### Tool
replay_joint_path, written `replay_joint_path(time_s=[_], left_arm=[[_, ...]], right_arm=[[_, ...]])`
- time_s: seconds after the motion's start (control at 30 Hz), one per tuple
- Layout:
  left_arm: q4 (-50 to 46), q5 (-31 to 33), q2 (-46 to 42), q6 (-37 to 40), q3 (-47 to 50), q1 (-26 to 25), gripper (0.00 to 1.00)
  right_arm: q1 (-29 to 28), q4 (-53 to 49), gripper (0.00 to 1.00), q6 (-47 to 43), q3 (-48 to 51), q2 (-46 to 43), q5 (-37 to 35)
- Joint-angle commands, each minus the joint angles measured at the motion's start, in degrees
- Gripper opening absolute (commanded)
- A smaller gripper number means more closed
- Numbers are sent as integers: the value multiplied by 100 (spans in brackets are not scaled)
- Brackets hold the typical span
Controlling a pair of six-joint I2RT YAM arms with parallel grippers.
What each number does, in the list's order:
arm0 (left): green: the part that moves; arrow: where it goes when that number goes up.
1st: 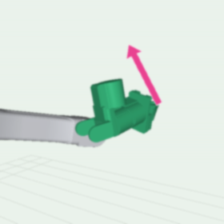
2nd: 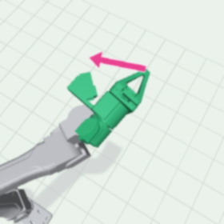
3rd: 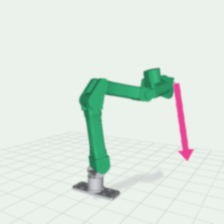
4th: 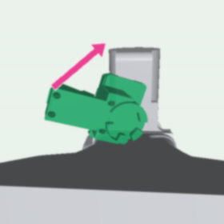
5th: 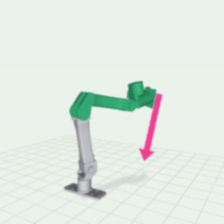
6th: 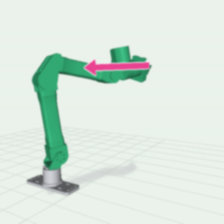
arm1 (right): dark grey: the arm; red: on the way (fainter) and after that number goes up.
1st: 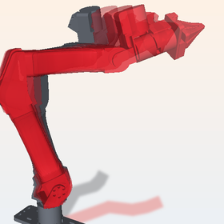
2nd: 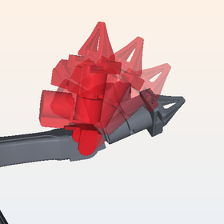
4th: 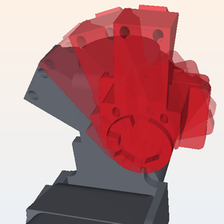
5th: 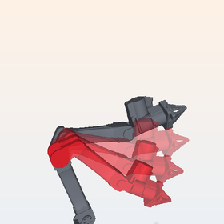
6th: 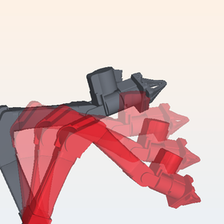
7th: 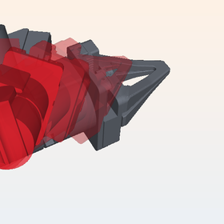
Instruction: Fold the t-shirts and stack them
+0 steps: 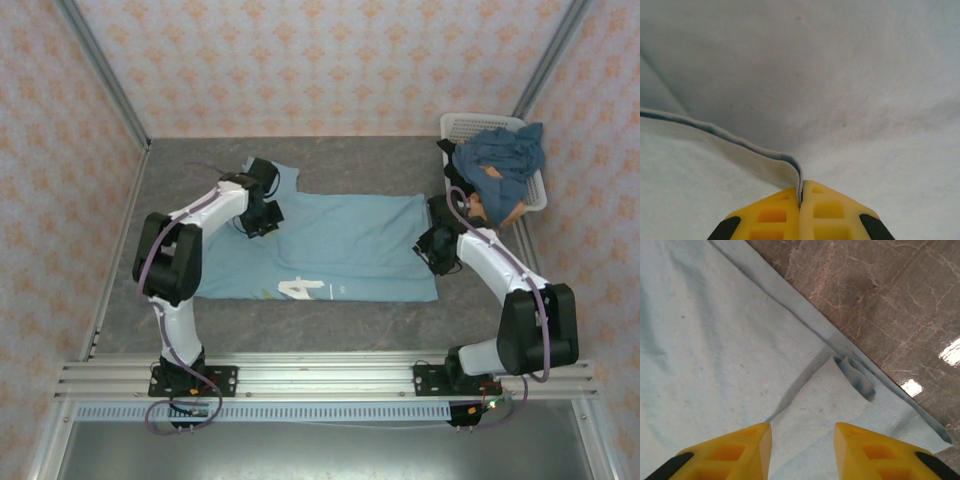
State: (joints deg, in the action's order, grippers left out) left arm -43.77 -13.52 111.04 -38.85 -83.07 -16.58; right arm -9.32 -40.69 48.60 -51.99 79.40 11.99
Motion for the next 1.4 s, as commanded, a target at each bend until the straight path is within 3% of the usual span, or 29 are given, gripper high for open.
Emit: replay_joint_path(time_s=[0.0,0.33,0.87,1.0,1.2,1.37], left_arm=[[-487,295,183,475,-314,-86,0],[-262,517,421,967,-570,-214,4],[-375,559,669,960,-949,-214,3],[-424,552,781,941,-1095,-214,3],[-513,585,934,949,-1296,-214,3],[-657,654,1105,984,-1549,-197,3]], right_arm=[[27,-200,42,361,46,22,-141],[28,1034,62,1211,846,59,260],[104,1417,62,1304,688,527,141],[147,1337,58,1417,492,519,98],[246,1331,38,1697,173,896,148],[264,1177,35,1818,-179,1224,56]])
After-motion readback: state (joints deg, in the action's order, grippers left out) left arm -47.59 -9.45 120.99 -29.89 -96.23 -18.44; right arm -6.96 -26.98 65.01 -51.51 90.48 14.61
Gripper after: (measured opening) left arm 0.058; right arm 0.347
